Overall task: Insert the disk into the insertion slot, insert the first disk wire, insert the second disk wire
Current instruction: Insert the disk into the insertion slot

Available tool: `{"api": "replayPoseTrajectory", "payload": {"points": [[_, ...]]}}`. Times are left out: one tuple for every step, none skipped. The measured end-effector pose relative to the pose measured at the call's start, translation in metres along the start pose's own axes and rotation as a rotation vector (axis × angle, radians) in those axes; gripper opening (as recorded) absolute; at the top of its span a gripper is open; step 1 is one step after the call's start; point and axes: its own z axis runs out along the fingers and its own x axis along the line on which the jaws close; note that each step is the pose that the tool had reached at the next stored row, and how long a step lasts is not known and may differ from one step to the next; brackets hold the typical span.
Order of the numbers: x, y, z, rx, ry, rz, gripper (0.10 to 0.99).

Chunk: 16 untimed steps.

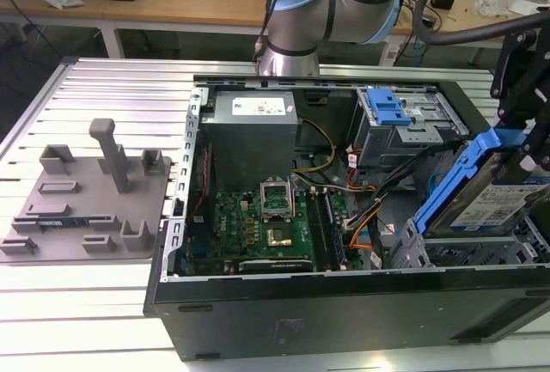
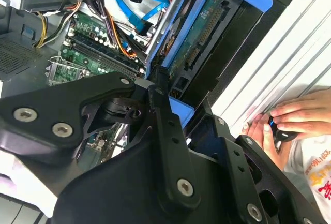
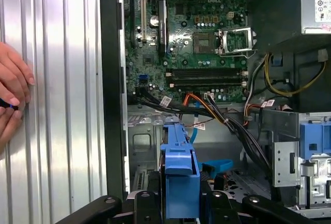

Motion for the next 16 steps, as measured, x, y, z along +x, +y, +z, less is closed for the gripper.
{"api": "replayPoseTrajectory", "payload": {"points": [[0.0001, 0.0000, 0.0027, 0.000, 0.0002, 0.000, 0.365], [0.0002, 0.0000, 0.0045, 0.000, 0.0000, 0.000, 0.365], [0.0003, 0.0000, 0.0059, 0.000, 0.0000, 0.000, 0.365], [0.0004, 0.0001, 0.0085, -0.001, 0.0000, 0.000, 0.365], [0.0005, 0.0001, 0.0113, -0.001, 0.0000, 0.000, 0.365], [0.0007, 0.0001, 0.0134, -0.001, -0.0001, 0.000, 0.365], [0.0007, 0.0001, 0.0153, -0.001, 0.0000, 0.000, 0.365], [0.0008, 0.0001, 0.0171, -0.001, 0.0000, 0.000, 0.365], [0.0010, 0.0002, 0.0190, -0.001, 0.0000, 0.000, 0.365], [0.0010, 0.0002, 0.0213, -0.001, 0.0001, 0.000, 0.365], [0.0011, 0.0002, 0.0231, -0.001, 0.0000, 0.000, 0.365], [0.0012, 0.0002, 0.0253, -0.001, 0.0000, 0.000, 0.365], [0.0013, 0.0002, 0.0269, -0.001, 0.0000, 0.000, 0.365], [0.0014, 0.0003, 0.0284, -0.001, 0.0000, 0.000, 0.365], [0.0014, 0.0003, 0.0295, -0.001, 0.0000, 0.000, 0.365], [0.0016, 0.0003, 0.0318, -0.001, 0.0000, 0.000, 0.365]]}}
